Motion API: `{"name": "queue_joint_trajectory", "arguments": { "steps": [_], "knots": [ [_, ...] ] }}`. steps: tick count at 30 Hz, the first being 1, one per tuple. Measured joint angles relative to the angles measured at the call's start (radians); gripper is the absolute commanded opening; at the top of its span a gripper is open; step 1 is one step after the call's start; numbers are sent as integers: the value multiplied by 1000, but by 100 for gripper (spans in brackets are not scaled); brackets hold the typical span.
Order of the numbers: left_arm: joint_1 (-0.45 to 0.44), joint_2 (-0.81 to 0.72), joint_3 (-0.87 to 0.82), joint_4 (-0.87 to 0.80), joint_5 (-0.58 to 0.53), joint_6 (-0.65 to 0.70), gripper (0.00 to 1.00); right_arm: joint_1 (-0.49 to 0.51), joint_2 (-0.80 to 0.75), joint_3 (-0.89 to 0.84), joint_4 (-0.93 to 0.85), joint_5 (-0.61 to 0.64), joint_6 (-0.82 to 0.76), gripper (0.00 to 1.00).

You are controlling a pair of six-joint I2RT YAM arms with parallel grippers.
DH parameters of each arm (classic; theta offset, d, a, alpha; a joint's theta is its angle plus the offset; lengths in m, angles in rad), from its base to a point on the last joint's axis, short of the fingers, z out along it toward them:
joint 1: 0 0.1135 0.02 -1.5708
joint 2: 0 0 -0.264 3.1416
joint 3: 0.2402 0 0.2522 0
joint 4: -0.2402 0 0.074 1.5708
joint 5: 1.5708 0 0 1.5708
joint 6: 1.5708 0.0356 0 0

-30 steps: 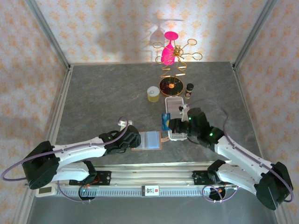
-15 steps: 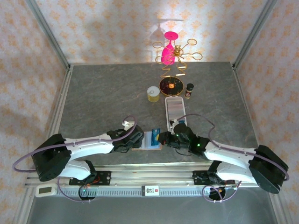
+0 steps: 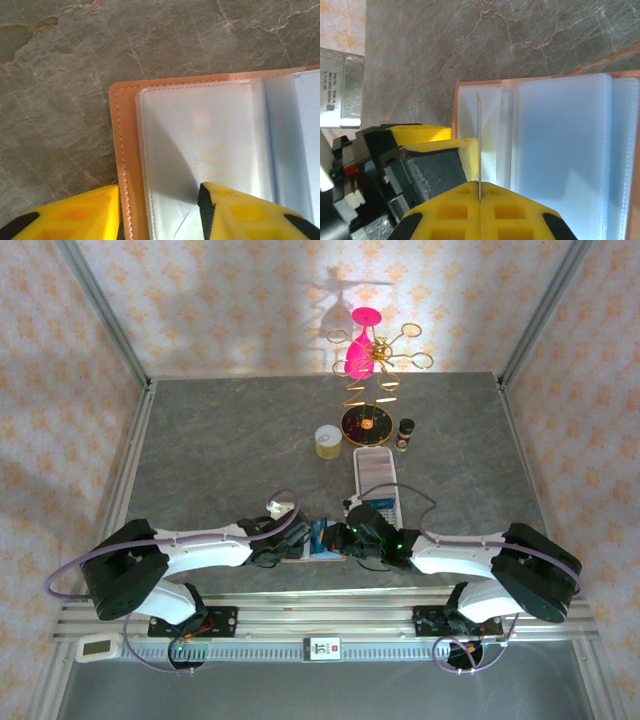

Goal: Put the credit cards into the card holder

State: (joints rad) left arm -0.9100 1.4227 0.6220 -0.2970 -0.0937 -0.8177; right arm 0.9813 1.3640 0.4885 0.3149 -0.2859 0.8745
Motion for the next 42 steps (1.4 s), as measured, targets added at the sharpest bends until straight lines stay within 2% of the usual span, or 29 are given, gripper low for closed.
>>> {"name": "queue_joint_trajectory", "arguments": {
  "steps": [22,32,42],
  "knots": [
    [0,-43,-65,85,7,-22,30,14,150,57,27,59,5,0],
    [0,-67,-93,112,7,-23,30,18,131,58,-4,109,5,0],
    [0,-72,-103,126,8,-34,30,31,156,57,35,100,23,0]
  ]
}}
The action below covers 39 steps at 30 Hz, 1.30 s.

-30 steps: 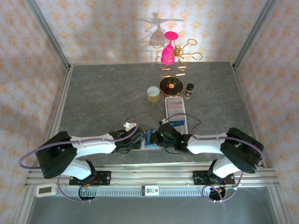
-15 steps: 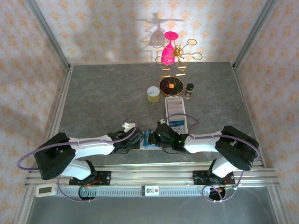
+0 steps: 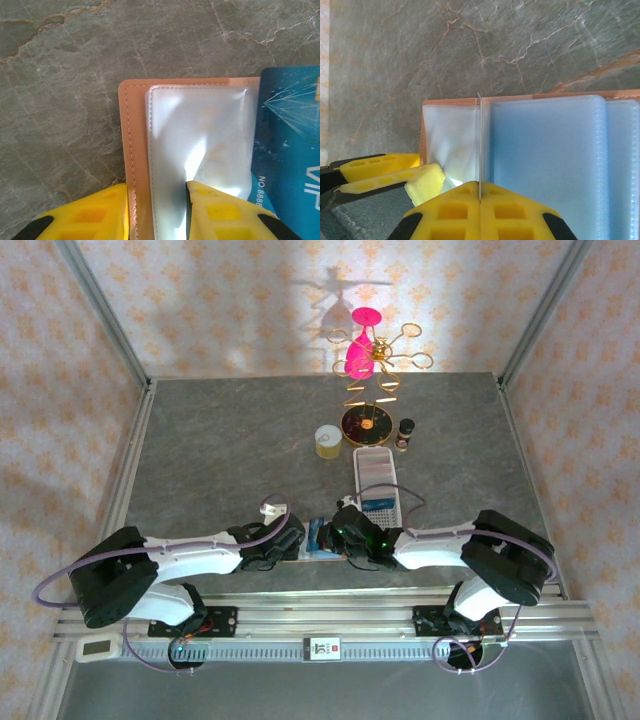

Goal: Put the credit cards into the card holder

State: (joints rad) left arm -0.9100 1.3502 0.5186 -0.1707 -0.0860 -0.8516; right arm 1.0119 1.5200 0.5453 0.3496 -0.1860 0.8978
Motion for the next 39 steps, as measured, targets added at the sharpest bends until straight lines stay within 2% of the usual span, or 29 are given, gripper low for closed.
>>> {"name": "queue_joint_trajectory", "arguments": {
  "steps": [6,25,36,39],
  "knots": [
    [0,-6,-6,5,1,-8,31,2,26,-2,46,-14,29,0],
    [0,-27,-25,16,11,-14,32,38,13,-3,-6,22,99,0],
    [0,-37,-38,30,22,-20,35,42,37,29,-20,4,104,0],
    [0,-55,-51,30,21,-31,39,42,43,30,-20,0,102,0]
  ]
}}
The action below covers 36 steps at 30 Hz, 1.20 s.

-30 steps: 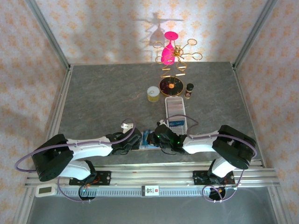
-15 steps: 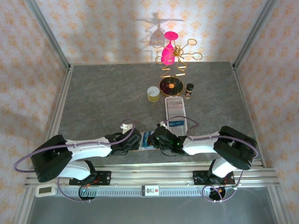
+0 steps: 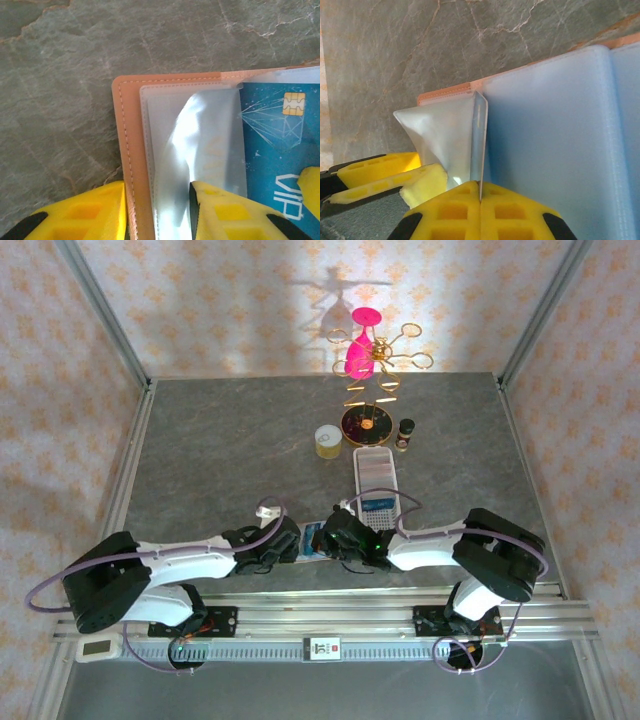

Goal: Put the credit cards into the card holder

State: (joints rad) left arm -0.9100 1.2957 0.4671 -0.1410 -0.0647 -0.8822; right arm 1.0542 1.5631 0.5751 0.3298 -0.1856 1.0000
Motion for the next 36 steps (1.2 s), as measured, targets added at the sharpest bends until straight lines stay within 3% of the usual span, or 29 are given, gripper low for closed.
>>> {"name": "queue_joint_trajectory", "arguments": {
  "steps": [5,11,20,33,36],
  "knots": [
    [0,-28,-20,1,-1,-19,46,0,3,1,12,-17,-2,0],
    [2,-34,-40,47,0,-43,46,0,-6,-5,15,-25,-9,0],
    [41,-90,-111,123,29,-76,28,-1,-30,-41,33,-82,-29,0],
    [49,-98,-138,169,42,-79,25,-17,-24,-57,83,-126,-31,0],
    [49,-98,-142,176,42,-79,25,-17,-16,-56,90,-126,-31,10]
  ]
}}
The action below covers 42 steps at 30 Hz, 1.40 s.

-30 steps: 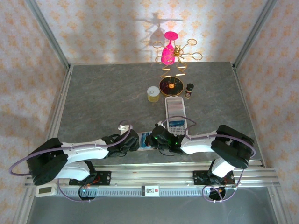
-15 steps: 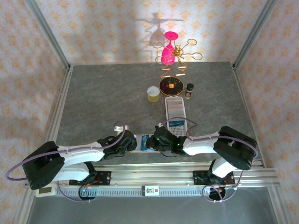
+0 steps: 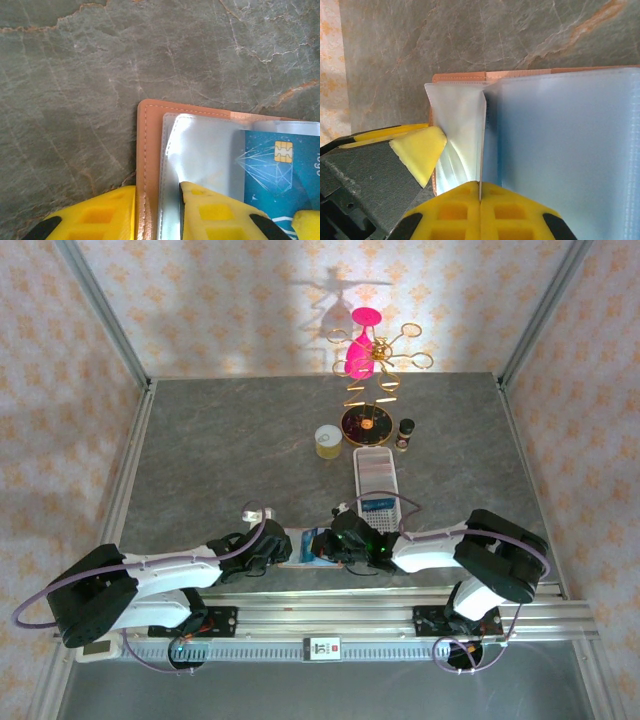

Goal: Put the credit cards into the card holder

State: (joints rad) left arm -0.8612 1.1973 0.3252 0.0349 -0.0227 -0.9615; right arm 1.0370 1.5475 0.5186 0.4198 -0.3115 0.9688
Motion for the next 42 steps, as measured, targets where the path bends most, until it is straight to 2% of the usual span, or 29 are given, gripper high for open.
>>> {"name": "queue_joint_trajectory", "arguments": {
  "steps": [3,6,7,12,19,22,27,30,36,39,42],
  "knots": [
    [0,0,0,0,0,0,25,0,0,4,-18,6,-10,19],
    [0,0,-2,3,0,0,25,1,0,28,-86,27,-34,38],
    [0,0,-2,4,0,0,25,1,-1,40,-112,35,-42,41],
    [0,0,-7,13,0,0,24,3,-16,85,-200,76,-81,39],
    [6,1,-8,18,8,0,24,10,16,123,-258,88,-111,21],
    [6,1,-10,23,12,0,24,17,48,155,-272,92,-116,19],
    [7,0,-21,40,13,0,24,23,77,199,-299,99,-121,20],
    [7,0,-23,43,14,0,24,23,85,209,-309,104,-129,29],
    [7,0,-26,49,14,0,25,30,77,227,-359,135,-154,40],
    [7,0,-26,50,15,0,25,30,56,230,-399,155,-159,39],
    [7,1,-26,52,15,0,25,30,42,230,-435,174,-166,29]
  ]
}}
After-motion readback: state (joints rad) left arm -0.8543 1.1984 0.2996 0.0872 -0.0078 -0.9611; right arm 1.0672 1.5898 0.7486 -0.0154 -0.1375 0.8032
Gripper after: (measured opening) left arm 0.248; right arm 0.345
